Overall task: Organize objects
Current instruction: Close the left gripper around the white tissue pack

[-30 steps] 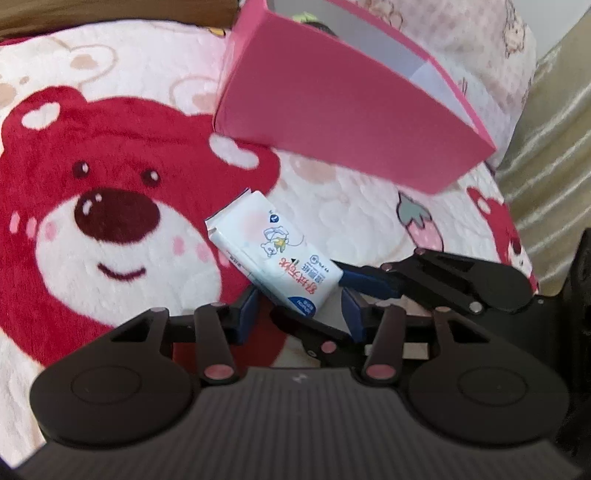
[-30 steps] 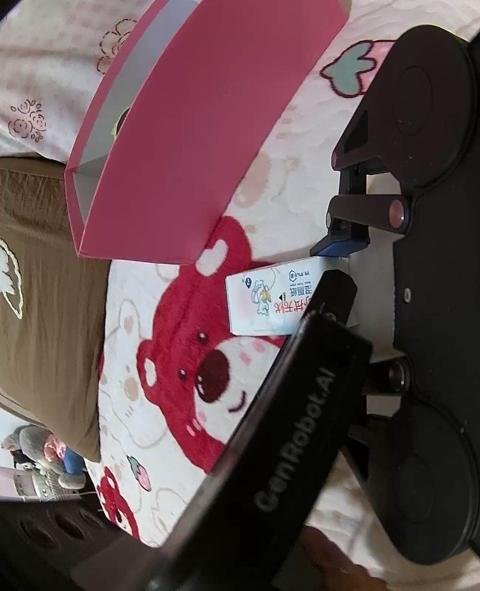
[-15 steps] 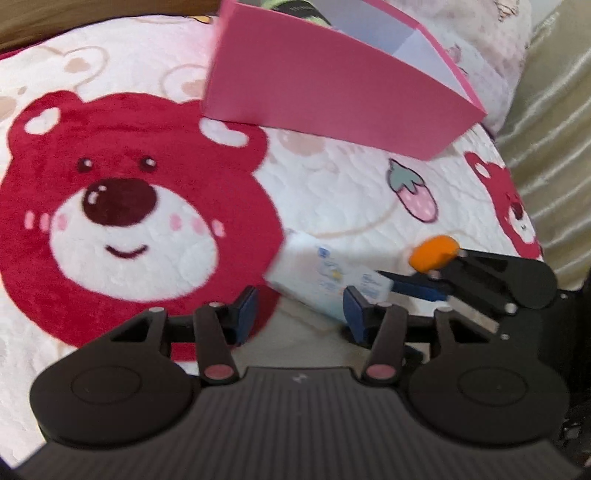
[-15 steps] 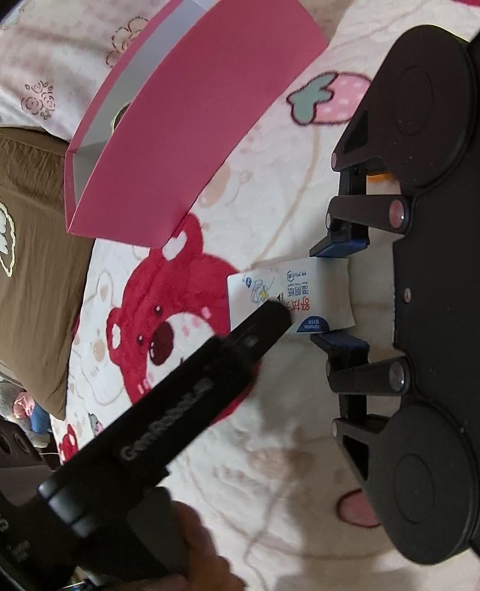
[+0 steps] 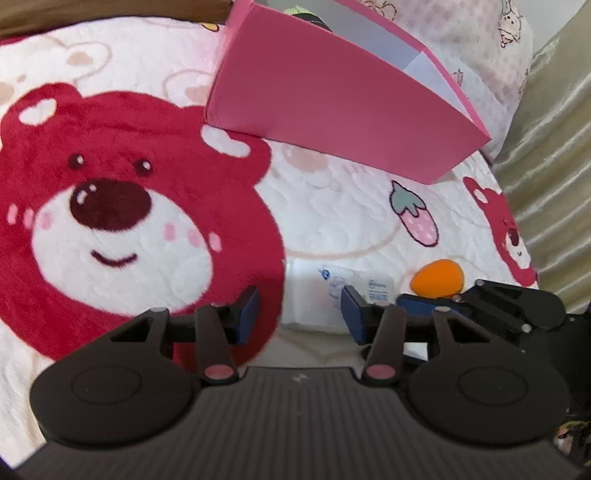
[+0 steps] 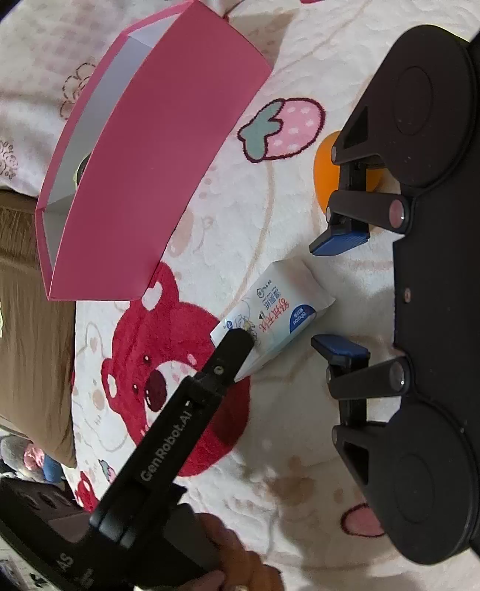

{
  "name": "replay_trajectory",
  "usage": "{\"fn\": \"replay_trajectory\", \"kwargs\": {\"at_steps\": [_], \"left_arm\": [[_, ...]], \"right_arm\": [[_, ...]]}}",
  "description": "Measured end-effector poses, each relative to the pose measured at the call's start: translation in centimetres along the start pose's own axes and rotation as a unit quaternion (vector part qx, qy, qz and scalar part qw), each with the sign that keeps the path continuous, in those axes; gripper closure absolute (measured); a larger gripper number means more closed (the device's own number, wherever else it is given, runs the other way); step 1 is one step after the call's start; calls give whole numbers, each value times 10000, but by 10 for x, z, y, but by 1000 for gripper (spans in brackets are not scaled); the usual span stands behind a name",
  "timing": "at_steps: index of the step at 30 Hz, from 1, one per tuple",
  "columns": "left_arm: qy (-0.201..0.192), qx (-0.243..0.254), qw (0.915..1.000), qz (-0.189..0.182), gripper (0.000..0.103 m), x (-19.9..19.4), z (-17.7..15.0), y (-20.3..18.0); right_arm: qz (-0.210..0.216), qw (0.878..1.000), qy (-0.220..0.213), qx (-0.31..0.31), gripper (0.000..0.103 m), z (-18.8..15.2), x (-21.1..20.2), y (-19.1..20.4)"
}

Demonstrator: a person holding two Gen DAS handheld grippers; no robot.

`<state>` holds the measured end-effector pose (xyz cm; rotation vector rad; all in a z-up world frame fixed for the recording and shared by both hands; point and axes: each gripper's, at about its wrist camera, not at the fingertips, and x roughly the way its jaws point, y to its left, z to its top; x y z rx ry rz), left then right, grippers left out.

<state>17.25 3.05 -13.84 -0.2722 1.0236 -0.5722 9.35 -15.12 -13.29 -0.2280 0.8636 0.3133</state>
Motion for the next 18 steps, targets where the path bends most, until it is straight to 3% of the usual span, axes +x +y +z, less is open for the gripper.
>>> {"fn": "replay_trajectory", "kwargs": {"at_steps": [5,8,13,18], "left_arm": [[345,-266,9987,-277,60,4,-5,-8],[577,-543,9966,-242,60,5,-9,-13],[316,-530,9981,20,59,5,-12,-15],[110,-558,9984,51,60,6,-11,-9]], "right_arm": [[299,9986,-34,438,50,0,-1,-6],[342,9984,-19,450,45,-1,-2,-5],[370,9987,16,360,30,-1,-9,-4],[334,9985,22,438,26,0,-4,-5]]}}
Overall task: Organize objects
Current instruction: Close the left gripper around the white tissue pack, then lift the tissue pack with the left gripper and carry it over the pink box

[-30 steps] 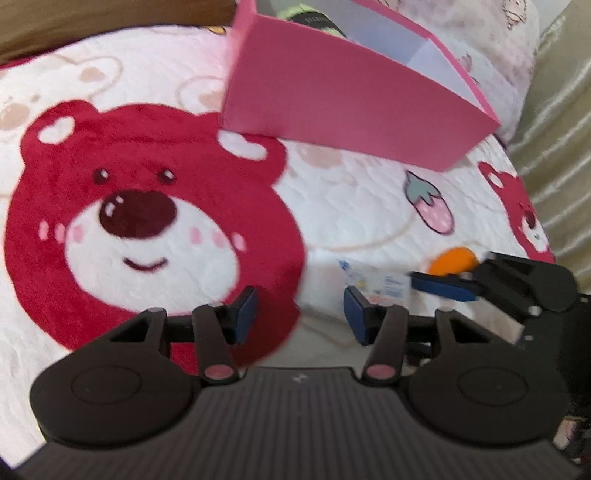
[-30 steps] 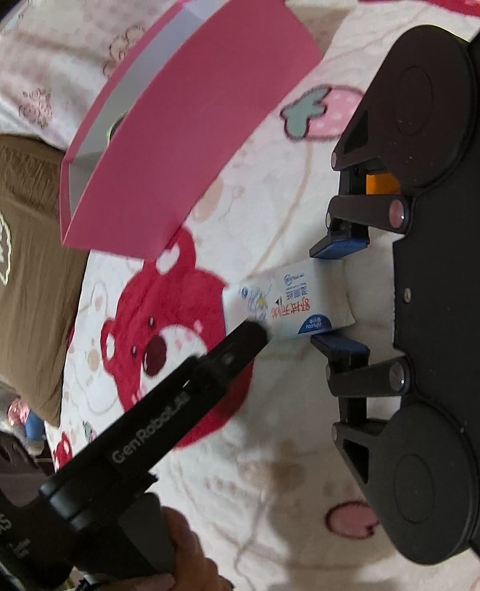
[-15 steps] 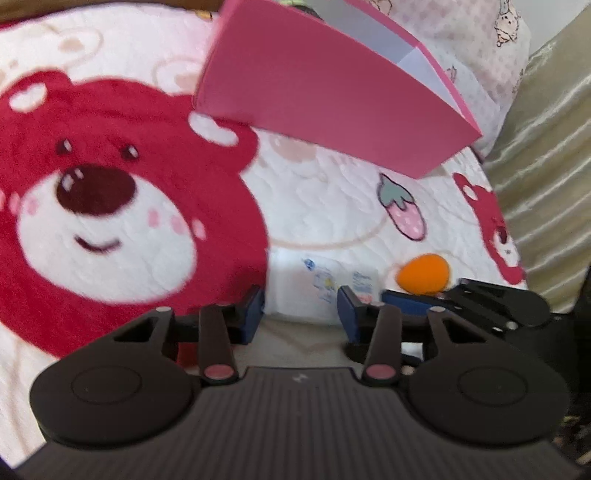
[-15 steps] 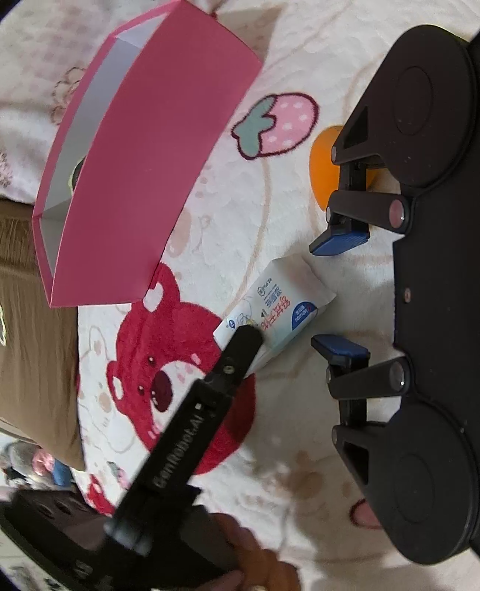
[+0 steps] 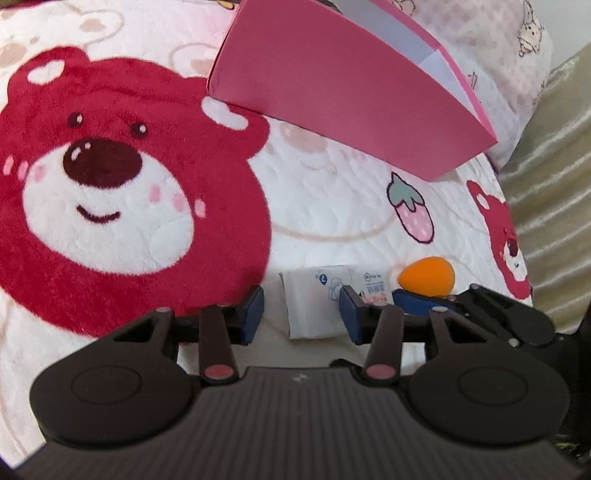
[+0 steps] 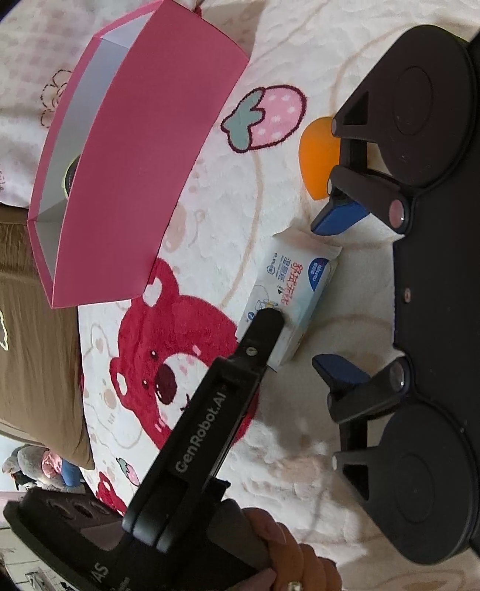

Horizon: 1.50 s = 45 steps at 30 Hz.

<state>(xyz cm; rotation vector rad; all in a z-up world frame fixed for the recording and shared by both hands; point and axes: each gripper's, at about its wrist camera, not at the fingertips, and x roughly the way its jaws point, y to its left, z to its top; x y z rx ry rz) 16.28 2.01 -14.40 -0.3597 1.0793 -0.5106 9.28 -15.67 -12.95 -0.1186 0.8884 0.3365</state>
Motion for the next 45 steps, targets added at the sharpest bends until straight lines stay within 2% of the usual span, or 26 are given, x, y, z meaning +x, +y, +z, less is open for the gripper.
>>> {"fn": "replay_trajectory", "kwargs": {"at_steps": [3,6,14,19,25,36,45], "left_arm": [[-23,-84,9998,-158,65,1,0,4],[30,-170,9994,-312,66,4,0,5],[-26,-119,9997,-216,66,5,-3,0],[-2,-182,9997,-179,66,0,-3,-4],[89,-235,9994,-251,66,-11,-2,-10],[37,318,9993,-205,62,-52,-1,-51],[44,547,9982,-228,60,-75,-8,-72]], "right_arm": [[66,9998,19,197,26,1,8,-3],[119,9995,7,282,22,1,13,0],[-94,9998,-51,178,14,3,26,9],[-235,9993,-125,277,15,5,26,11],[-354,9988,-208,251,19,5,12,17],[-355,9983,-359,307,18,13,-35,23],[-377,9980,-404,318,17,13,-66,28]]}}
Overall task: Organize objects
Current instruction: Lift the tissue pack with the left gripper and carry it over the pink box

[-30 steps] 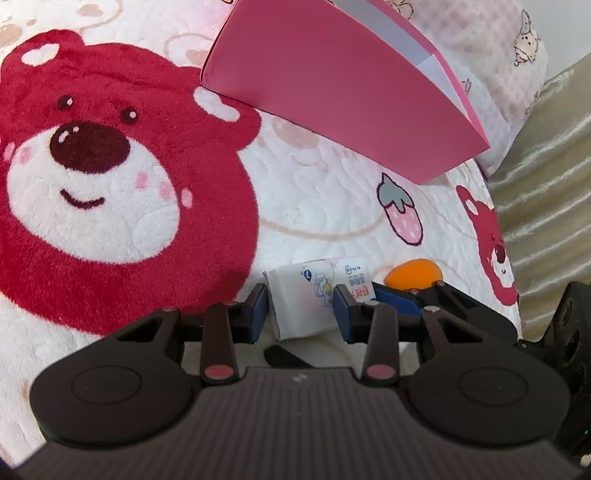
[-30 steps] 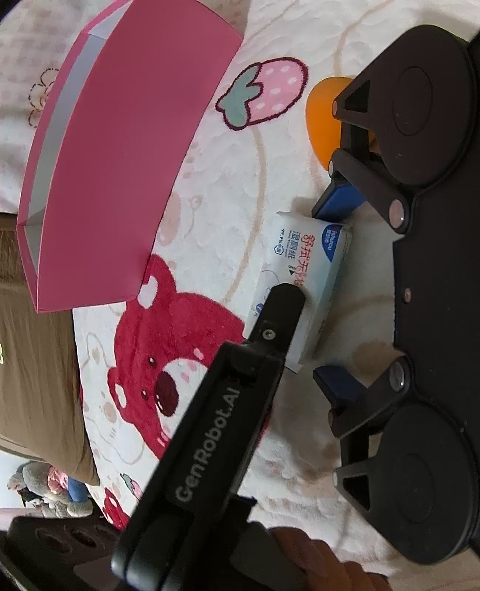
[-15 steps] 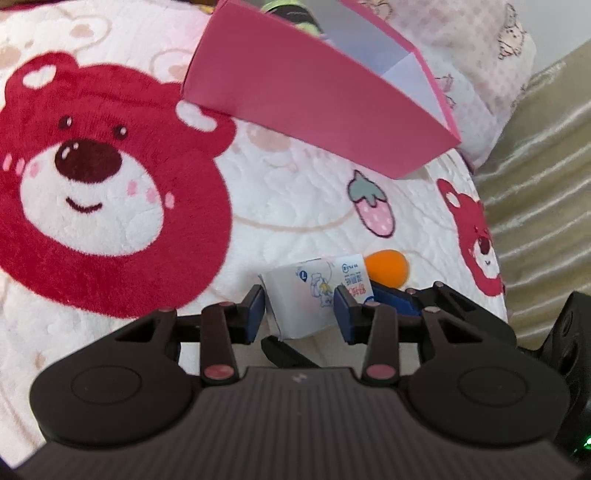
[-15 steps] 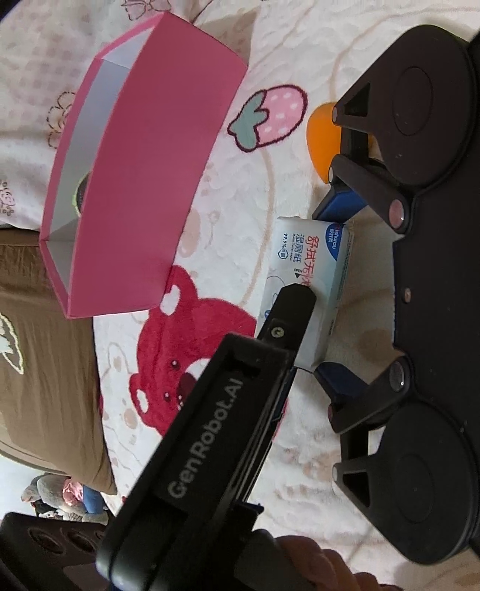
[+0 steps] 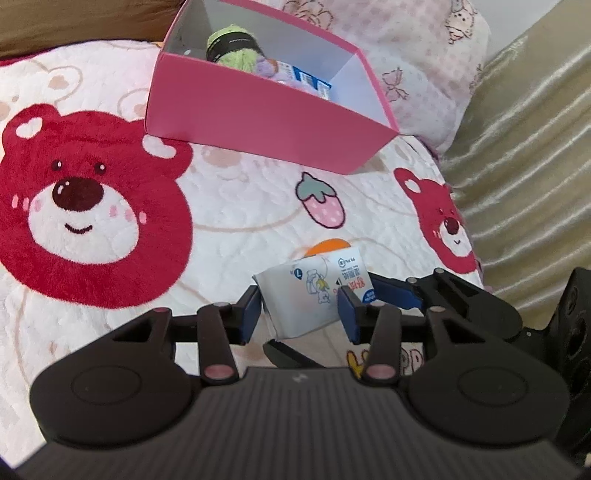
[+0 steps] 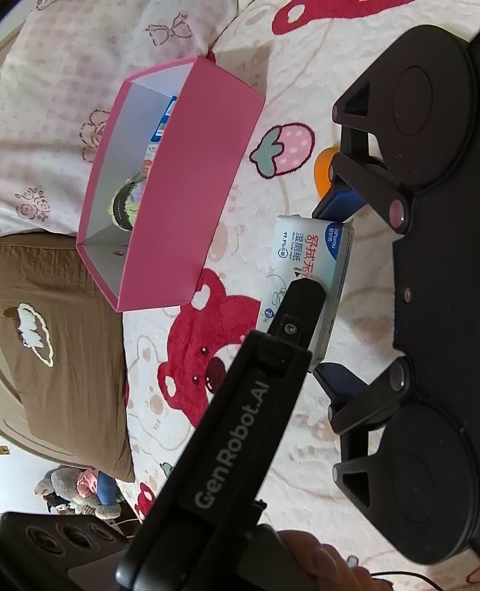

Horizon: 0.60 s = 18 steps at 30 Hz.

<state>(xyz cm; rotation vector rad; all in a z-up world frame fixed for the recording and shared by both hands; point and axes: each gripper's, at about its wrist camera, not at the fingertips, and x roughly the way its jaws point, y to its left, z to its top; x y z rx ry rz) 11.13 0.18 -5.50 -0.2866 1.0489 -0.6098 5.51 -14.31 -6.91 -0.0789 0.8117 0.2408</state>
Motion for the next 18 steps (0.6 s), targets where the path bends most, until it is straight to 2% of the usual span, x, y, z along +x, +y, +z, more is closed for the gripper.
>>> {"fn": "replay_trajectory", "kwargs": {"at_steps": [8,12,18], "left_arm": [[33,293,9995,144,59,-18,0,-21],[17,210,9998,50,59,-25,5,-24],[-91,333,9993,114,59,-35,10,-36]], "right_arm": [[95,9999,-98,-18,16,0,-29,5],[169,9998,-121,8,16,1,-33,1],[362,9991,-211,44,22,8,-45,-9]]}}
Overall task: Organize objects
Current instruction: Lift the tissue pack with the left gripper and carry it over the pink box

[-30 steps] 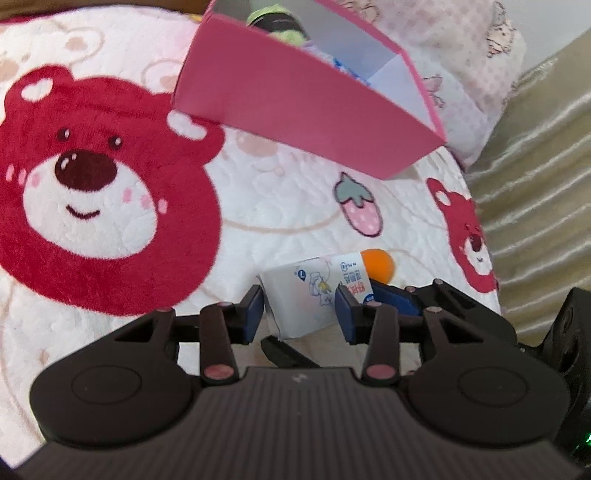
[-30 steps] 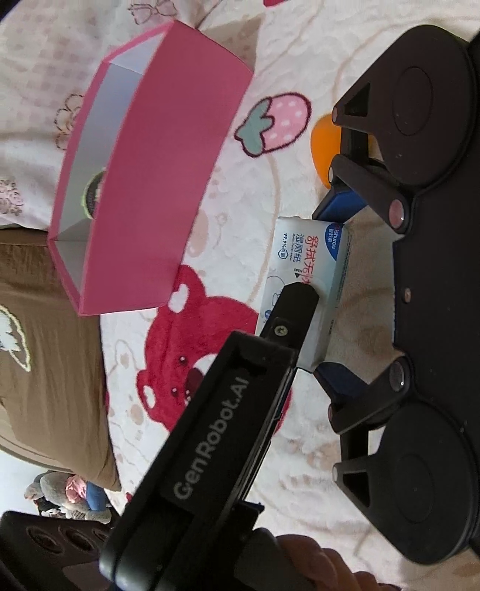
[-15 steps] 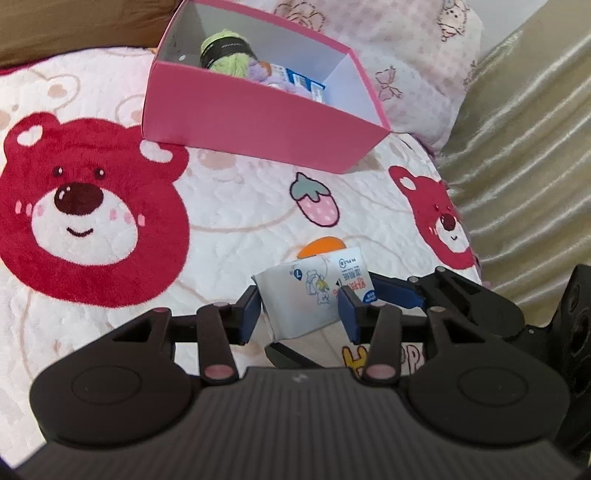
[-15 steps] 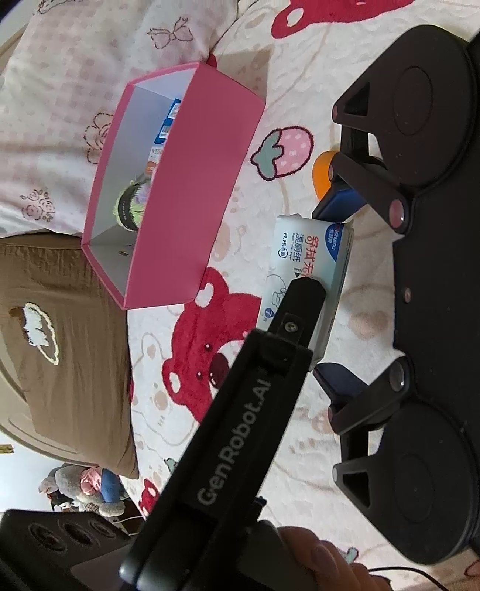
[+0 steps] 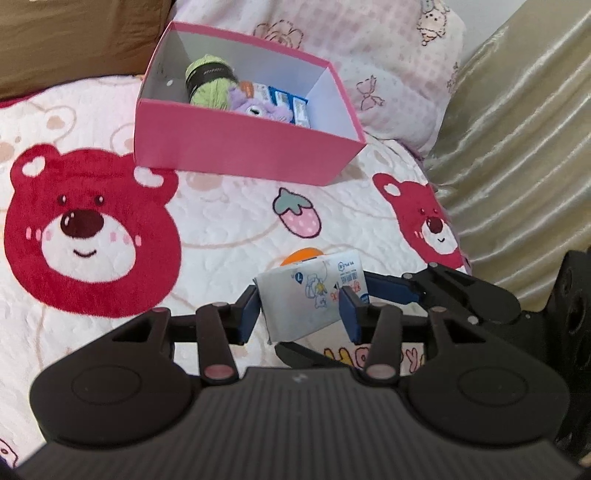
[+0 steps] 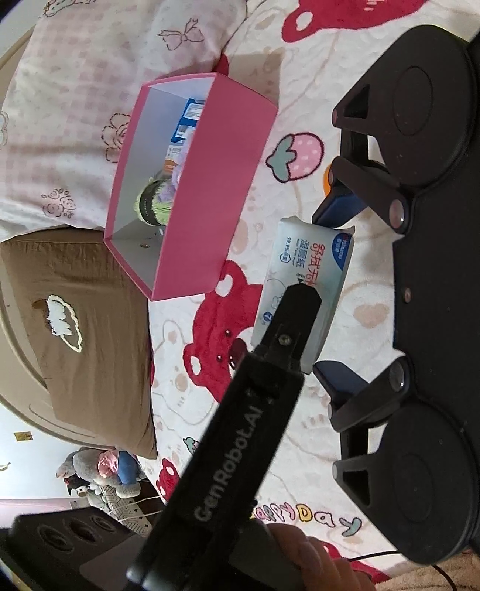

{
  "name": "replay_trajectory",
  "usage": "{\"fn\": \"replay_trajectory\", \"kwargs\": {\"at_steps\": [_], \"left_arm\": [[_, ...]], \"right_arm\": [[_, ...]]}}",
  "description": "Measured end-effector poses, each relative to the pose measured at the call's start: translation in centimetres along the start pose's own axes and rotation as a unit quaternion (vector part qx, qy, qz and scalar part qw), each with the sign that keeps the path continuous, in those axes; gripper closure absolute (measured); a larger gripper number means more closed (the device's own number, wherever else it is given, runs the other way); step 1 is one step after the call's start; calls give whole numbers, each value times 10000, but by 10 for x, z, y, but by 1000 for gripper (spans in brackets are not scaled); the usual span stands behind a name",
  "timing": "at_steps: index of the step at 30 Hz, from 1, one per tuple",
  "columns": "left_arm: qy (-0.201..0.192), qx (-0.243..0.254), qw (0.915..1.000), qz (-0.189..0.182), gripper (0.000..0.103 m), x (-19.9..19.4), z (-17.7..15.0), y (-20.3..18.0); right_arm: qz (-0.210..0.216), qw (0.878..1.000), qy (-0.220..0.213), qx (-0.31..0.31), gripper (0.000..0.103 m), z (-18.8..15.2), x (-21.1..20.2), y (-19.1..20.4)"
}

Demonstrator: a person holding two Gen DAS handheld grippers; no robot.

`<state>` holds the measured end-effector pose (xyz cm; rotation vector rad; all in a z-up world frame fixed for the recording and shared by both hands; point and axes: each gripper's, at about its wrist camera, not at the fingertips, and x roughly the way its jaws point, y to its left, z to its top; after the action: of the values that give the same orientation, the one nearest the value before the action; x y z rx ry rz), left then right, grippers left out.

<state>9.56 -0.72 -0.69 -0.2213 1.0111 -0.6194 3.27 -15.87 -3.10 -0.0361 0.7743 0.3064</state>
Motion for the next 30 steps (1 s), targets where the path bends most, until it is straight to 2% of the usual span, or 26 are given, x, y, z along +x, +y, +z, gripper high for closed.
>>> {"fn": "replay_trajectory", "kwargs": {"at_steps": [6,14,20,23,30], "left_arm": [[-11,59,10000,-5,59,-15,16,-13],[36,54,10000,-48,59,-24,54,-27],[-266,316,9991,71,59,-28,82,-40],[-424,220,9988,131,59,-27,89,-37],[-625,121,9974,334,59,-19,120,-30]], "right_arm": [[237,9994,-46,230,23,14,-12,-11],[282,9995,44,162,23,43,-23,-25],[248,9997,-46,10,23,74,-25,-40],[188,9991,-221,-301,23,89,-24,-45],[399,9978,-302,-427,24,119,-9,-62]]}}
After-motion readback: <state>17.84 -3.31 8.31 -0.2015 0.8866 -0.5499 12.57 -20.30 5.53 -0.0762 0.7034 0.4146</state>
